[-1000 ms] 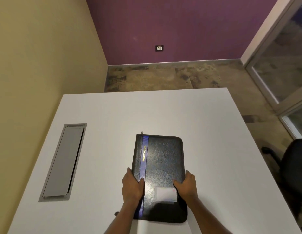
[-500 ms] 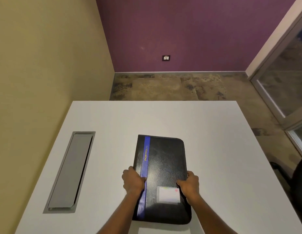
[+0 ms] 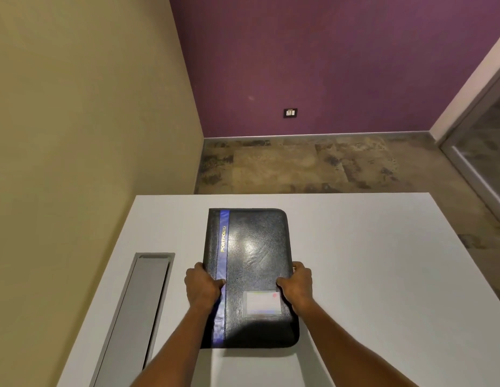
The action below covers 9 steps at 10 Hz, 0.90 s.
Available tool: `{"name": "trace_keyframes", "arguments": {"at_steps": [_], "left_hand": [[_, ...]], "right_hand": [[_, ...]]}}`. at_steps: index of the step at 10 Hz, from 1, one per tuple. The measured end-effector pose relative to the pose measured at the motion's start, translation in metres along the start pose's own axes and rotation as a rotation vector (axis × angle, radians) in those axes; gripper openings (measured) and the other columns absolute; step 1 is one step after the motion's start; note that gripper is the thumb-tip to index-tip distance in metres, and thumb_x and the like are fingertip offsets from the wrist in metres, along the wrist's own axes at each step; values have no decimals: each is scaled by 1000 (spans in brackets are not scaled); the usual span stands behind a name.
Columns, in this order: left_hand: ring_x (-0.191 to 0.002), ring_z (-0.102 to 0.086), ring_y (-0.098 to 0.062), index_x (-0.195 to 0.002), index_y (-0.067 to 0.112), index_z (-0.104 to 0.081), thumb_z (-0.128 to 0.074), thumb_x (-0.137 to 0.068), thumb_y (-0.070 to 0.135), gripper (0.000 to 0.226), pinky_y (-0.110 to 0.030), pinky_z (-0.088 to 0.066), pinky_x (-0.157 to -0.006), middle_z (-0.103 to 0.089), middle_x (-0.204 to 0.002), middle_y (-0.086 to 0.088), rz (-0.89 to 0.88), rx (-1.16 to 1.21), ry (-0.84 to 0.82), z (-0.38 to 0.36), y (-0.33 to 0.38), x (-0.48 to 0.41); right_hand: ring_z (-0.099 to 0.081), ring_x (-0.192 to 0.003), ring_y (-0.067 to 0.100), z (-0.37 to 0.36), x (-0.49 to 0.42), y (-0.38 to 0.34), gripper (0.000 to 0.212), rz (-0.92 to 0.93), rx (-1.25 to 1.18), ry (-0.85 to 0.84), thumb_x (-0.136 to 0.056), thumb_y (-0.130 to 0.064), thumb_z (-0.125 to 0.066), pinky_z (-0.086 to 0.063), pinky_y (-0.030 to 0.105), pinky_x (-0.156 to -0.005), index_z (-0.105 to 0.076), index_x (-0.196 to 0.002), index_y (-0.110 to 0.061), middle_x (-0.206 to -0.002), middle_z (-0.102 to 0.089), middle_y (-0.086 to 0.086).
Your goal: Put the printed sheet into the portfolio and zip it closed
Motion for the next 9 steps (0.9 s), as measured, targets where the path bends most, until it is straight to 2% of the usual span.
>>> {"name": "trace_keyframes", "arguments": {"at_steps": [1,2,3,5,6,7,8,9], "left_hand": [[-112,-67,-41,-131,-5,-61,-99,-69,20,76,-49,-57,-97,-68,-122,-24,16,-8,-24,-3,-7,-25],[-111,-67,-41,-128,-5,-62,-98,-70,21,73,-49,-56,-97,-68,-121,-24,23,-36,-48,-8,-14,-41],[-110,-67,-42,-124,-5,-62,-98,-71,22,69,-49,-56,-97,-67,-121,-25,30,-52,-70,-14,-21,-50],[-115,-63,-43,-123,-3,-62,-94,-77,27,64,-51,-53,-100,-64,-124,-25,48,-131,-97,-21,-27,-50],[-124,-57,-43,-131,0,-56,-86,-85,28,61,-55,-51,-104,-57,-131,-23,51,-183,-109,-20,-24,-41],[-130,-52,-43,-139,1,-48,-75,-93,26,59,-54,-47,-109,-53,-137,-24,7,-206,-140,-19,-17,-25],[-133,-49,-43,-143,-2,-44,-67,-98,27,58,-52,-44,-109,-50,-141,-25,-52,-220,-137,-22,-19,-3],[-136,-47,-43,-144,-4,-43,-62,-101,29,57,-52,-42,-111,-48,-146,-25,-89,-248,-138,-24,-24,19]], "right_hand": [[-72,-95,35,-21,-14,-3,66,-21,27,-19,-70,1,-80,-62,47,-84,-58,-132,2,-111,-71,20],[-74,-84,35,-36,-23,-1,57,-42,42,-25,-68,2,-79,-63,49,-78,-62,-122,-1,-97,-73,16],[-72,-86,35,-43,-27,4,49,-50,62,-29,-68,-2,-79,-62,51,-78,-65,-114,-4,-96,-72,13],[-67,-98,33,-47,-29,9,53,-38,178,-58,-71,-11,-80,-59,48,-87,-62,-120,-6,-113,-65,15],[-63,-103,33,-47,-24,6,49,9,301,-80,-73,-10,-81,-57,46,-90,-59,-117,-3,-115,-60,15],[-56,-111,32,-43,-5,-2,52,121,491,-76,-77,-15,-78,-52,43,-94,-51,-121,-8,-120,-52,11],[-54,-116,33,-46,20,-7,53,288,608,-91,-82,-17,-68,-47,42,-97,-46,-129,-10,-128,-51,11],[-52,-122,33,-50,43,-5,56,372,646,-142,-85,-23,-63,-45,41,-100,-45,-136,-8,-135,-51,11]]}}
Point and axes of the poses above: each hand's wrist, its own x-axis away from the middle knuckle, its own z-axis out of the back of the hand, y = z × x, the point moved 7 cm from there along -x, towards the middle knuckle
